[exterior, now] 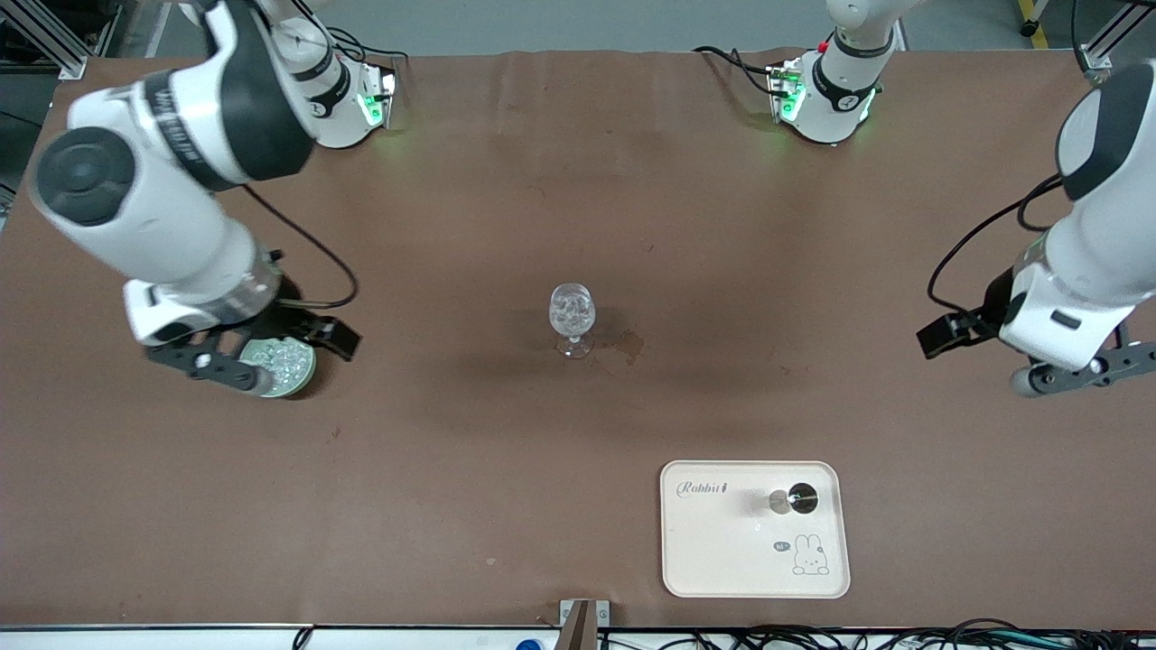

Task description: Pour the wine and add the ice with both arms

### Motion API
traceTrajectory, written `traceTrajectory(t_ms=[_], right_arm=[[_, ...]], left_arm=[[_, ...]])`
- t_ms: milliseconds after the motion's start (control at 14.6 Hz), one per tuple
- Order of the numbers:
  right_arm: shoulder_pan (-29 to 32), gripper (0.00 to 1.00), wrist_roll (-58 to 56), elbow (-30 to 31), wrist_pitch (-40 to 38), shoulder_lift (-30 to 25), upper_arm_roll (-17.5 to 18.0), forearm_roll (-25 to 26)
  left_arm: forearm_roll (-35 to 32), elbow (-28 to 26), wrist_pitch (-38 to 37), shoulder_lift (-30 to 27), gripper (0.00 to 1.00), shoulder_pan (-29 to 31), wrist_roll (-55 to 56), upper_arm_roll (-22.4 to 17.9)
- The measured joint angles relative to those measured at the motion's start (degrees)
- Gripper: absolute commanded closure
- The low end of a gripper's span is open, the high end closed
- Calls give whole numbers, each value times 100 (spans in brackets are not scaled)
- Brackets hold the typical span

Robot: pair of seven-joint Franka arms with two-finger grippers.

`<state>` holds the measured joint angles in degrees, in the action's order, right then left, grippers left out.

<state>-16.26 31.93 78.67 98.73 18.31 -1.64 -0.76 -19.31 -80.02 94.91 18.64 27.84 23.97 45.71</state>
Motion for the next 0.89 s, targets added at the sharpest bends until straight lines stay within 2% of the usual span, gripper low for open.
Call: traceTrajectory(t_ms=[342, 478, 615, 888], right_arm=[[758, 0, -1098, 475, -44, -456, 4, 1], [982, 0, -1472, 702, -51, -671, 5, 2], [1170, 0, -1805, 941, -60, -905, 5, 11], [1414, 0, -2306, 1362, -154, -1345, 12, 101]], left_arm=[[0, 12, -158, -668, 0, 26, -951, -65], [108, 11, -282, -877, 0, -242, -1026, -384], [489, 10, -422, -1095, 0, -851, -1055, -1130], [1287, -70, -679, -1519, 0, -2187, -1715, -2939]])
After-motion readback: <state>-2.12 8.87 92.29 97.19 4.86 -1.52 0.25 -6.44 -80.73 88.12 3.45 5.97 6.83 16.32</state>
